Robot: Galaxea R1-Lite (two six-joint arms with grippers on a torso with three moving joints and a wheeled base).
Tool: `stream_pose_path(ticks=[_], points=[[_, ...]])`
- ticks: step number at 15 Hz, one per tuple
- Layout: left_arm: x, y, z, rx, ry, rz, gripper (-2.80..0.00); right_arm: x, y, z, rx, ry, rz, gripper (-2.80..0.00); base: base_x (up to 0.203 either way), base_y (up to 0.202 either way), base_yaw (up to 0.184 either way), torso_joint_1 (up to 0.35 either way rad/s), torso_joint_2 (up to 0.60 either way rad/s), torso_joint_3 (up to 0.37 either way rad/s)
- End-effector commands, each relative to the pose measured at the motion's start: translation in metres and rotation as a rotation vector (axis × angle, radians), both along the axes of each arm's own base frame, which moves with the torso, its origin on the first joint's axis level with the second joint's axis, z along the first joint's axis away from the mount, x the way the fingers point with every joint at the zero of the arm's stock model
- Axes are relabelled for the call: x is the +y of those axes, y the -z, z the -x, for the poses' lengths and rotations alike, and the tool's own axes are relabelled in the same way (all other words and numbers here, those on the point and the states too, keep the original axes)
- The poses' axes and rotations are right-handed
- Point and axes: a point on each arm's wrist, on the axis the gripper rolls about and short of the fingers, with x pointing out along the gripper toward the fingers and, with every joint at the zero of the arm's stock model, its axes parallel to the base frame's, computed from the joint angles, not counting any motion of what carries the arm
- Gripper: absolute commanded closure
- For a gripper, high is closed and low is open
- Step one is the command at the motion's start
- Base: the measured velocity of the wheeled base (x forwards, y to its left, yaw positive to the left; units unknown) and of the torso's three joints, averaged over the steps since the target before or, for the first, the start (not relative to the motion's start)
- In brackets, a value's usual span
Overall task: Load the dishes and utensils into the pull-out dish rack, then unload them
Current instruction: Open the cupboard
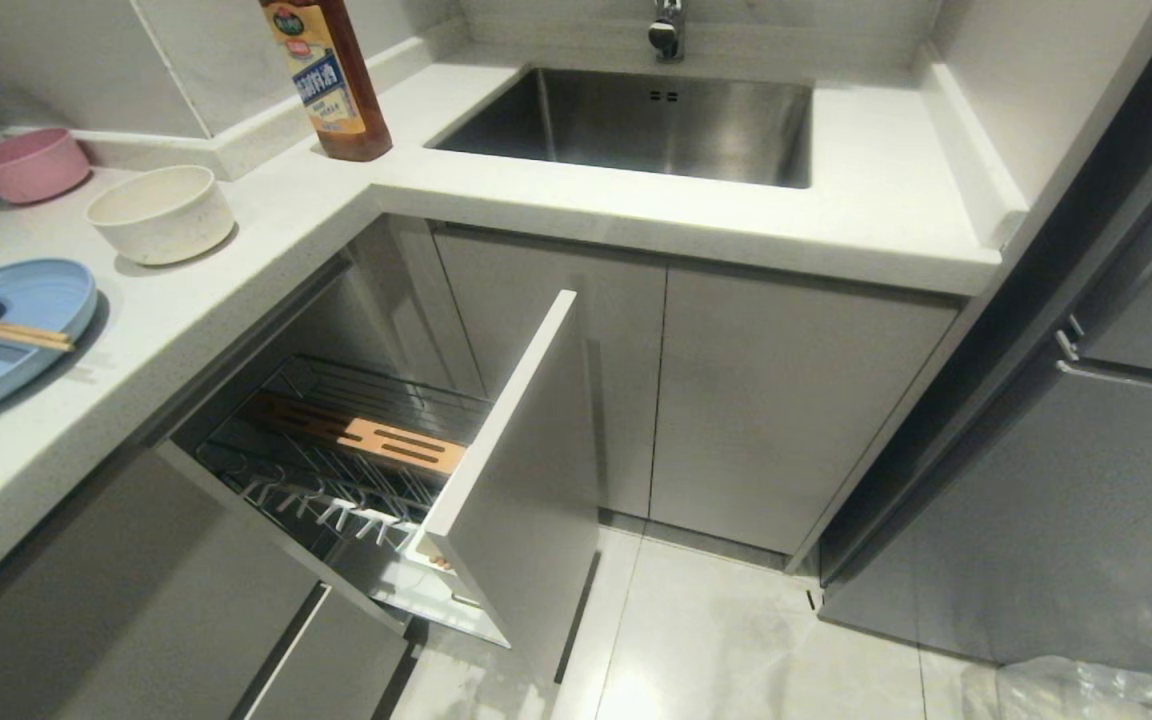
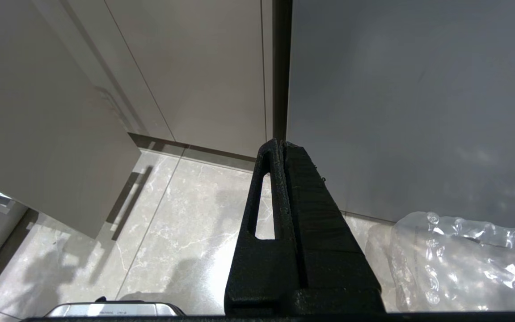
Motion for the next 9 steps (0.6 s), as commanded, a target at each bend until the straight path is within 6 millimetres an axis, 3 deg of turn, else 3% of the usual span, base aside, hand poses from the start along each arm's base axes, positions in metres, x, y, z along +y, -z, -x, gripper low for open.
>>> stream_pose_path(ticks=[1,9], points=[[0.0000,0.0000,0.0000,0.000,0.000,0.000,0.00,0.0000,0.0000,-0.0001,0.001,0.000,-0.002,0.00,0.000,0.000,0.000,0.000,0.00,0.000],[0.0000,0.0000,0.0000,0.000,0.000,0.000,0.00,0.0000,0.0000,-0.0001,0.001,0.000,-0.002,0.00,0.000,0.000,0.000,0.000,0.00,0.000]])
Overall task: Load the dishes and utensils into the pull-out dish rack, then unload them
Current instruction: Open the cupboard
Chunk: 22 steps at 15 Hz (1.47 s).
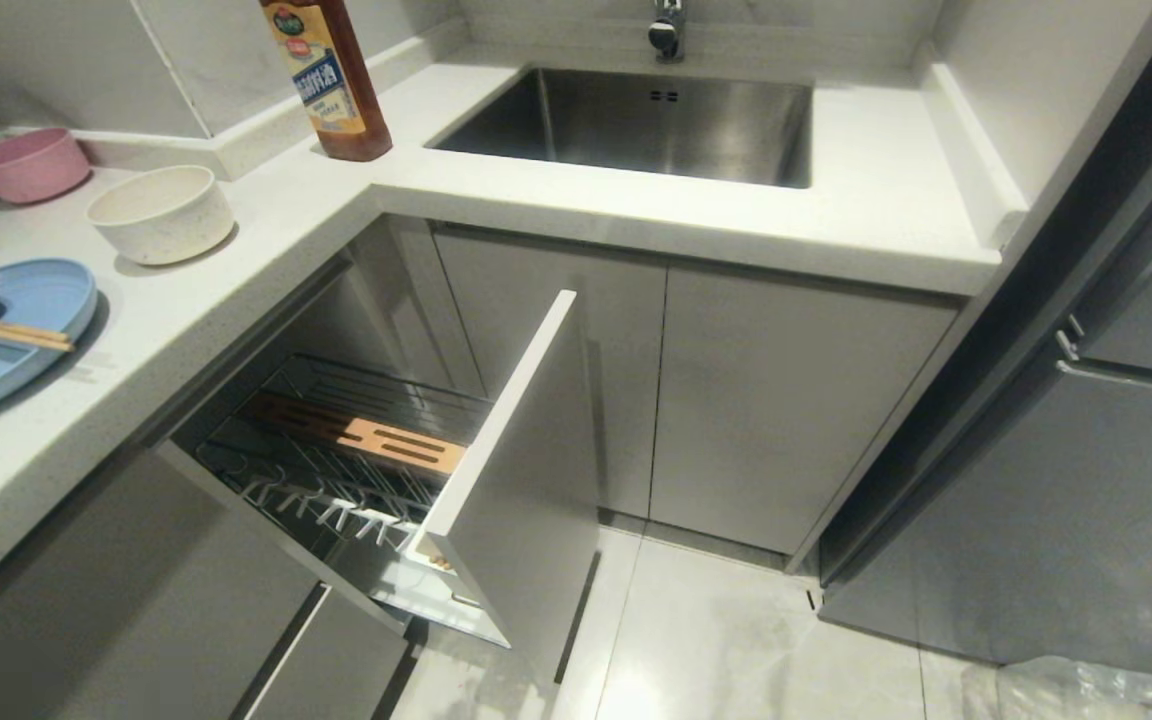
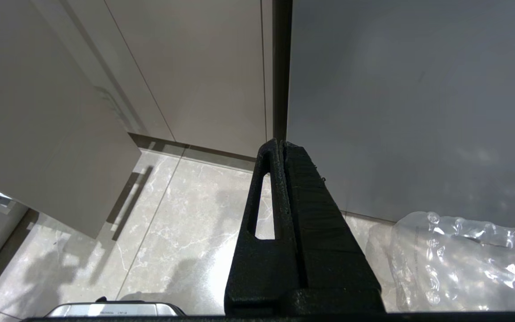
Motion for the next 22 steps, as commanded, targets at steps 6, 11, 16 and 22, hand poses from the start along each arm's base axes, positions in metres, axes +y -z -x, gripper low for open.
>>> stream_pose_path(ticks=[6,11,16,22], points=[[0.0000,0.0000,0.0000,0.000,0.000,0.000,0.00,0.0000,0.0000,-0.0001,0.001,-0.001,0.000,0.00,0.000,0.000,0.000,-0.093,0.24,0.141],[0.0000,0.0000,0.0000,0.000,0.000,0.000,0.00,0.0000,0.0000,-0.0001,0.001,0.000,0.000,0.00,0.000,0.000,0.000,-0.134,0.39,0.256],[0.0000,0.0000,0.0000,0.000,0.000,0.000,0.00,0.0000,0.0000,-0.0001,0.001,0.000,0.000,0.00,0.000,0.000,0.000,-0.015,0.05,0.033],[0.0000,-0.0087,0.0026,-0.027,0.000,-0.013,0.00,0.0000,0.0000,-0.0001,0.001,0.000,0.000,0.00,0.000,0.000,0.000,0.000,0.00,0.000]])
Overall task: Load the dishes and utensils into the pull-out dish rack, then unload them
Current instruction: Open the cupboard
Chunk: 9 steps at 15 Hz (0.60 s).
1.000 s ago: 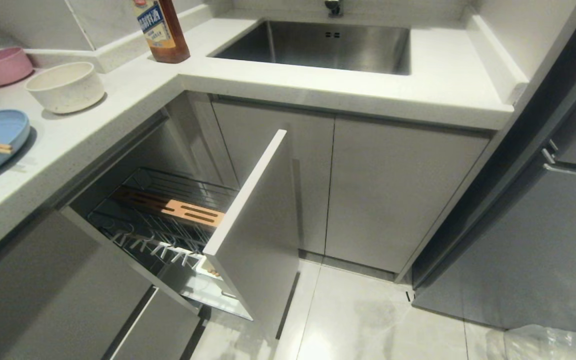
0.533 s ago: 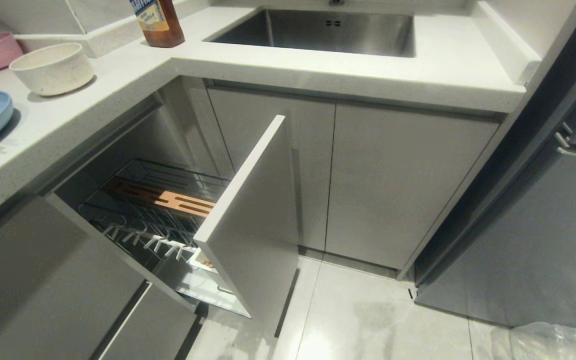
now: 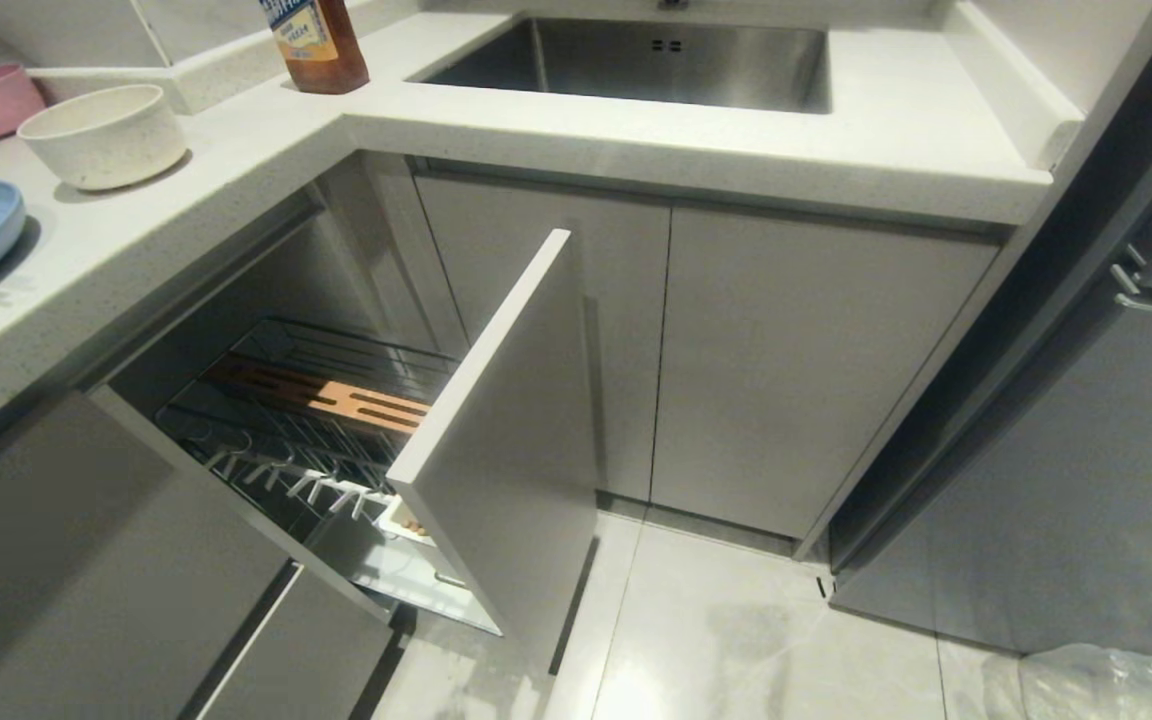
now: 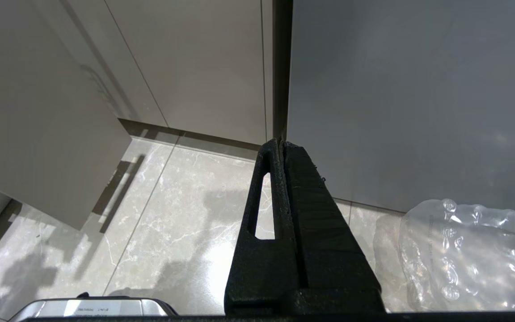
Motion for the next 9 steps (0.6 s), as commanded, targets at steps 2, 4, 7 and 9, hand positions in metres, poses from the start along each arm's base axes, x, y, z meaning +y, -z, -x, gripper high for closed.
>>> stream_pose_path(ticks=[2,4,7,9], points=[[0.000,-0.039,0.010,-0.070,-0.001,0.000,0.00,0.000,0.000,0.000,0.001,0.000,0.000,0.00,0.000,0.000,0.000,0.000,0.00,0.000],[0.000,-0.091,0.019,-0.116,-0.002,0.003,0.00,0.000,0.000,0.000,0.001,0.000,0.000,0.00,0.000,0.000,0.000,0.000,0.00,0.000],[0.001,-0.148,-0.006,-0.028,0.029,-0.009,0.00,0.000,0.000,0.000,0.001,0.000,0.000,0.00,0.000,0.000,0.000,0.000,0.00,0.000],[-0.001,-0.170,-0.045,0.069,0.067,-0.019,0.00,0.000,0.000,0.000,0.001,0.000,0.000,0.00,0.000,0.000,0.000,0.000,0.00,0.000]])
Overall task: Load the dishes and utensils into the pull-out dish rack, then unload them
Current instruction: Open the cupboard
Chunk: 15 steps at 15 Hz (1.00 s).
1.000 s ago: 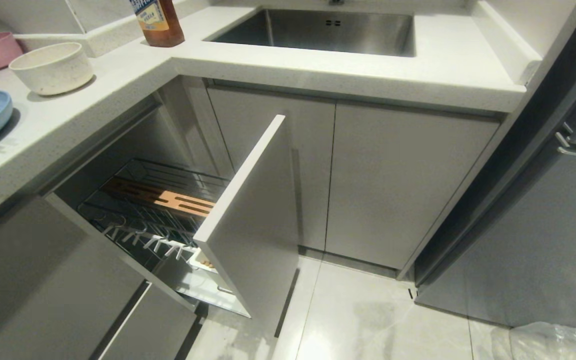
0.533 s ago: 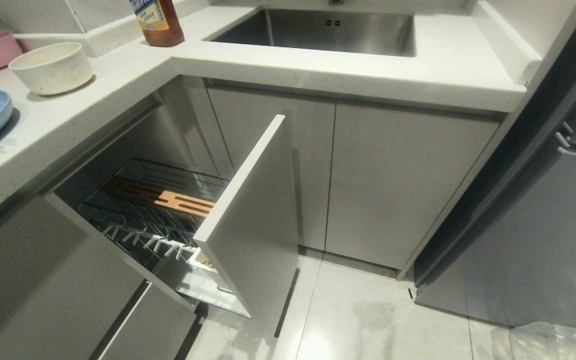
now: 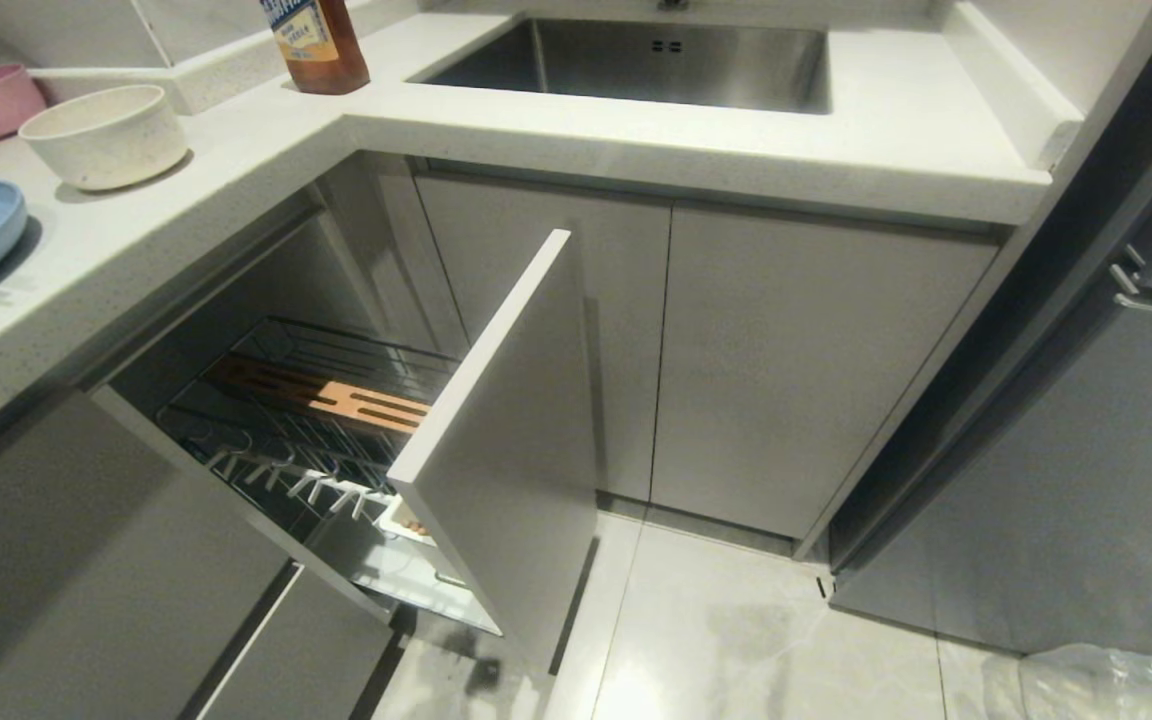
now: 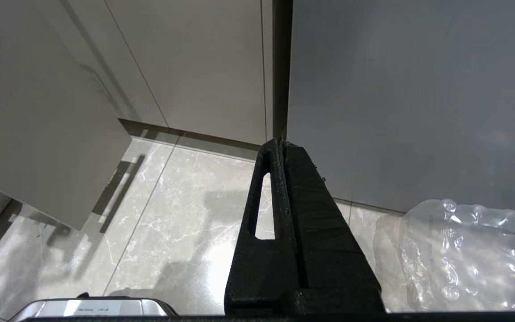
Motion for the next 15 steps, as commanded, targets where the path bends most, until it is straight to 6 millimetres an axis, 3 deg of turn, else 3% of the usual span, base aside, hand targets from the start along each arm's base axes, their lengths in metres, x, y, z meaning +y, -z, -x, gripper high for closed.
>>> stream_pose_path(ticks=[1,5,10,13,15], points=[[-0.005,-0.015,-0.058,0.162,0.033,-0.014,0.00,0.000,0.000,0.000,0.001,0.000,0.000,0.00,0.000,0.000,0.000,0.000,0.00,0.000],[-0.033,-0.028,-0.154,0.262,0.158,-0.038,0.00,0.000,0.000,0.000,0.001,0.000,0.000,0.00,0.000,0.000,0.000,0.000,0.00,0.000],[-0.072,-0.004,-0.250,0.435,0.206,-0.029,0.00,0.000,0.000,0.000,0.001,0.000,0.000,0.00,0.000,0.000,0.000,0.000,0.00,0.000],[-0.074,0.001,-0.278,0.462,0.178,0.000,0.00,0.000,0.000,0.000,0.001,0.000,0.000,0.00,0.000,0.000,0.000,0.000,0.00,0.000],[-0.077,0.006,-0.285,0.481,0.183,0.000,0.00,0.000,0.000,0.000,0.001,0.000,0.000,0.00,0.000,0.000,0.000,0.000,0.00,0.000]])
